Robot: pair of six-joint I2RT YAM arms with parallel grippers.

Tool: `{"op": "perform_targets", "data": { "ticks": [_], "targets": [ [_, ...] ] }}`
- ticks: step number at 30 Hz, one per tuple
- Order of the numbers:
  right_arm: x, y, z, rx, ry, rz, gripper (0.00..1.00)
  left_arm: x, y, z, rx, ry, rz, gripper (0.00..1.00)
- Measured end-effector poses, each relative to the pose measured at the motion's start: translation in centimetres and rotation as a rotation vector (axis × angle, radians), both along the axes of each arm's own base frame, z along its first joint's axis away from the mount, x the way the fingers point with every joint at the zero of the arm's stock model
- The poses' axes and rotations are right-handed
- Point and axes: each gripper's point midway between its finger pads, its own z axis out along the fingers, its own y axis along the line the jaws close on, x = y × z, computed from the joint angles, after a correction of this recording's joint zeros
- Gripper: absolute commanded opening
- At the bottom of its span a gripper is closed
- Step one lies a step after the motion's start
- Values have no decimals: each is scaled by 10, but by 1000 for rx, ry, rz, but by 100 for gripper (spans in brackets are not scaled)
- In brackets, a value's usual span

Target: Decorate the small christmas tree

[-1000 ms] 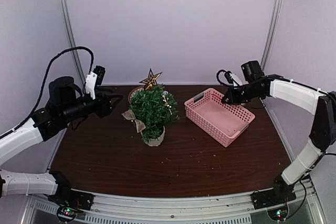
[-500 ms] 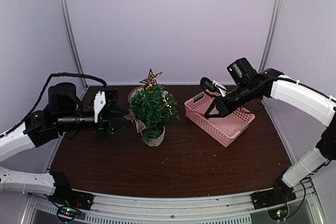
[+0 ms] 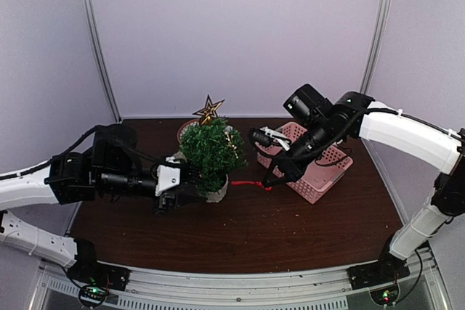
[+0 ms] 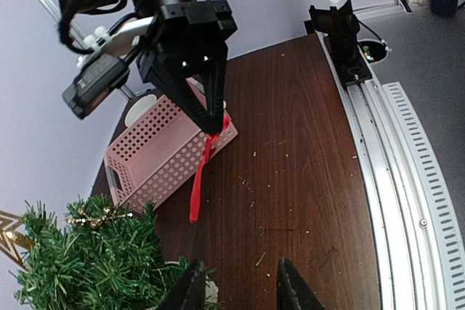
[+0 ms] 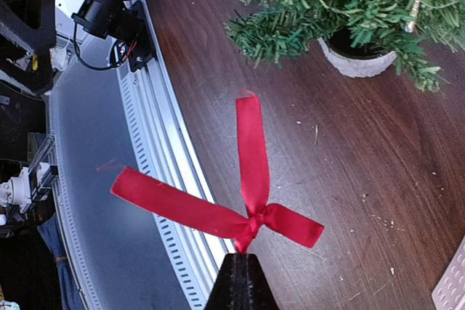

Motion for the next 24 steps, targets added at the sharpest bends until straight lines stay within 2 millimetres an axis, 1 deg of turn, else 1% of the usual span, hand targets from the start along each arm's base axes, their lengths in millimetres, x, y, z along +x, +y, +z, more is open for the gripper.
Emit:
{"op": "perform_targets", "data": {
  "ticks": [7, 12, 16, 20, 24],
  "targets": [
    [-19, 21, 1, 20, 90, 46, 0, -13, -28, -6, 80, -121, -53, 40],
    [-38, 34, -5, 14, 151, 93, 0, -13, -42, -11, 127, -184, -52, 41],
    [-50, 43, -7, 11, 180, 121, 0, -10, -52, -16, 166, -212, -43, 41],
    [-57, 48, -7, 13, 191, 140, 0, -9, -56, -28, 212, -219, -41, 36],
    [-59, 51, -3, 24, 187, 153, 0, -8, -58, -43, 265, -222, -38, 25]
  ]
}}
